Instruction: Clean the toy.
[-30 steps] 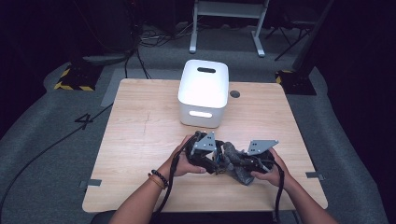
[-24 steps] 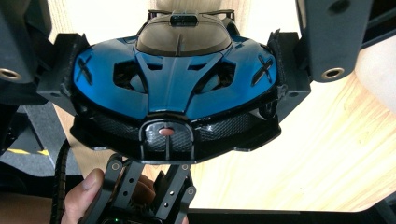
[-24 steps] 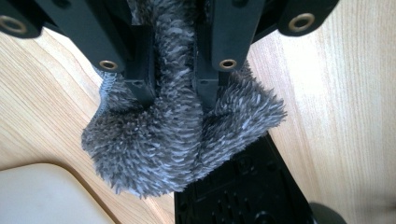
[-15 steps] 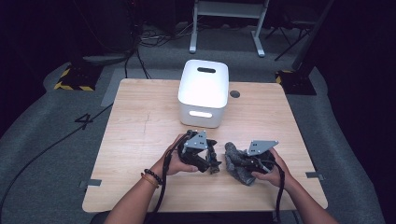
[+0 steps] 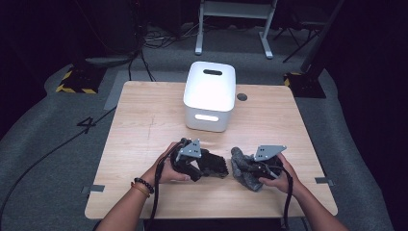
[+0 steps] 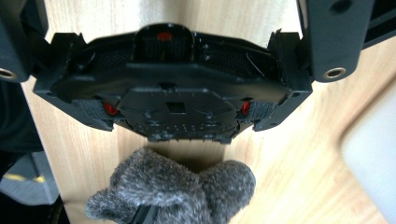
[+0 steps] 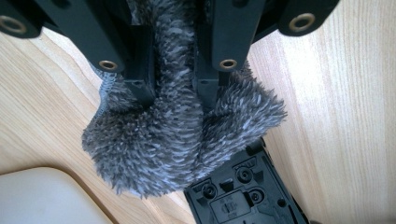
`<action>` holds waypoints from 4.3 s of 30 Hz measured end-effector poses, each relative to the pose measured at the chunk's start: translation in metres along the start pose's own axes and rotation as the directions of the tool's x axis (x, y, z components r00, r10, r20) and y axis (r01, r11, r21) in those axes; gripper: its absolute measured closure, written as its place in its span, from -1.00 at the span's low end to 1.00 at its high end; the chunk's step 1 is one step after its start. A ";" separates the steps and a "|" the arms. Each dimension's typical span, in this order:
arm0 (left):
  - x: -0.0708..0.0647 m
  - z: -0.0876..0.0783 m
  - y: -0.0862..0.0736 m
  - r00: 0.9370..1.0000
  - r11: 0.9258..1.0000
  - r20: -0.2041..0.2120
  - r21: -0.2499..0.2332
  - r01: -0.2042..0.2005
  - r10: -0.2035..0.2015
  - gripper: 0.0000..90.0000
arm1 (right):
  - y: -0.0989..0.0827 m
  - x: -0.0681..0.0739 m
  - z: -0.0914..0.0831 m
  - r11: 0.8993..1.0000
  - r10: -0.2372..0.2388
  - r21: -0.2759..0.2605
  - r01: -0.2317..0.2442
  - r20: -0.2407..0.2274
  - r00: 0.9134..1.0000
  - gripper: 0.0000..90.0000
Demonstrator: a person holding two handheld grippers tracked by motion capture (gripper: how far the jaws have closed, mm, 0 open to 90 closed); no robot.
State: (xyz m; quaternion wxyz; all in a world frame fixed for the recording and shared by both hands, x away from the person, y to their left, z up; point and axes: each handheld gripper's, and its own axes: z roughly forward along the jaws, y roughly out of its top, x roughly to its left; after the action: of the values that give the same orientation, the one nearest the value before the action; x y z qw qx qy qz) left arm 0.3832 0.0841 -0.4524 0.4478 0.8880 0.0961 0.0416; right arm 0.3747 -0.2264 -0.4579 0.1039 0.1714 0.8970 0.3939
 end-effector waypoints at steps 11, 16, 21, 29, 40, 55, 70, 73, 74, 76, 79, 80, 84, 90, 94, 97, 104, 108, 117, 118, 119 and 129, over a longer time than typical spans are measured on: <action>-0.003 0.026 -0.027 0.999 0.979 0.029 0.204 0.020 -0.027 -0.47 | -0.004 0.001 0.007 0.999 -0.011 0.034 0.011 -0.014 1.000 0.66; 0.000 0.028 -0.023 0.998 0.980 0.048 0.198 0.024 -0.034 -0.45 | -0.002 0.003 0.013 0.998 -0.017 0.055 0.018 -0.014 1.000 0.66; -0.001 0.038 -0.014 0.998 0.971 0.055 0.238 0.006 -0.020 -0.49 | -0.001 0.003 0.024 0.997 -0.015 0.081 0.017 -0.016 1.000 0.66; -0.004 0.059 -0.003 0.999 0.951 0.036 0.308 0.001 -0.012 -0.49 | 0.000 0.006 0.030 0.994 -0.019 0.106 0.019 -0.001 1.000 0.66; -0.001 0.064 -0.003 0.995 0.959 -0.057 0.266 0.095 -0.083 -0.44 | -0.003 0.014 0.012 0.996 -0.021 0.089 0.028 -0.086 0.996 0.65; -0.002 0.044 0.002 0.990 0.956 -0.026 0.259 0.138 -0.136 -0.64 | -0.008 0.007 0.026 0.990 -0.004 0.141 0.001 0.021 1.000 0.65; -0.017 0.011 -0.025 0.987 0.954 0.018 0.264 0.146 -0.157 -0.42 | -0.003 0.004 0.034 0.990 0.024 0.132 -0.040 0.116 0.993 0.62; -0.020 0.019 -0.022 0.989 0.955 0.023 0.262 0.135 -0.146 -0.50 | -0.001 0.004 0.036 0.991 0.026 0.128 -0.042 0.127 0.992 0.60; -0.021 0.021 -0.022 0.988 0.956 0.021 0.256 0.144 -0.155 -0.50 | -0.001 0.004 0.036 0.991 0.026 0.127 -0.042 0.128 0.991 0.60; -0.021 0.024 -0.023 0.984 0.954 0.019 0.247 0.168 -0.178 -0.41 | 0.000 0.005 0.035 0.992 0.034 0.120 -0.050 0.128 0.991 0.60; -0.022 0.027 -0.021 0.982 0.956 0.009 0.231 0.181 -0.188 -0.39 | 0.001 0.007 0.033 0.993 0.031 0.113 -0.044 0.113 0.993 0.61; -0.022 0.028 -0.021 0.980 0.956 0.007 0.222 0.191 -0.198 -0.36 | 0.001 0.009 0.033 0.993 0.025 0.115 -0.037 0.102 0.995 0.61; -0.022 0.029 -0.022 0.976 0.955 0.008 0.209 0.212 -0.219 -0.33 | 0.002 0.016 0.032 0.993 0.002 0.119 -0.011 0.077 0.997 0.60; -0.022 0.033 -0.020 0.973 0.953 -0.001 0.199 0.227 -0.231 -0.33 | 0.002 0.032 0.031 0.992 -0.044 0.115 0.054 -0.086 0.995 0.60; -0.022 0.035 -0.018 0.973 0.953 -0.001 0.200 0.228 -0.232 -0.33 | 0.004 0.041 0.033 0.986 -0.084 0.135 0.097 -0.103 0.991 0.61; -0.022 0.035 -0.018 0.974 0.954 -0.013 0.199 0.224 -0.226 -0.29 | 0.001 0.033 0.031 0.991 -0.058 0.120 0.064 -0.047 0.997 0.63; -0.023 0.034 -0.017 0.977 0.956 -0.011 0.202 0.211 -0.214 -0.27 | -0.003 0.003 0.029 0.992 0.084 0.084 -0.097 0.142 0.986 0.62; -0.023 0.021 -0.018 0.980 0.963 0.018 0.188 0.193 -0.200 -0.27 | -0.005 0.000 0.035 0.990 0.076 0.103 -0.091 0.144 0.987 0.62; -0.024 0.002 -0.028 0.986 0.962 0.047 0.231 0.144 -0.159 -0.24 | -0.003 0.003 0.036 0.991 0.057 0.108 -0.074 0.154 0.986 0.62; -0.025 0.001 -0.029 0.988 0.962 0.059 0.244 0.125 -0.143 -0.20 | -0.003 0.003 0.036 0.992 0.049 0.106 -0.065 0.148 0.988 0.62; -0.026 0.001 -0.030 0.989 0.963 0.070 0.243 0.112 -0.133 -0.14 | -0.003 0.004 0.035 0.992 0.045 0.107 -0.060 0.143 0.989 0.61; -0.027 0.022 -0.021 0.990 0.971 0.104 0.229 0.073 -0.099 0.13 | -0.009 0.005 0.019 0.992 0.022 0.121 -0.035 0.104 0.994 0.60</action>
State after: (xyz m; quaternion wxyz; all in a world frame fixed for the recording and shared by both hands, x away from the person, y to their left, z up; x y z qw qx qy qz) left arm 0.3573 0.0735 -0.4824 0.3506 0.9288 0.1128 -0.0402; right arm 0.3740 -0.2171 -0.4772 0.1334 0.2101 0.9106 0.3300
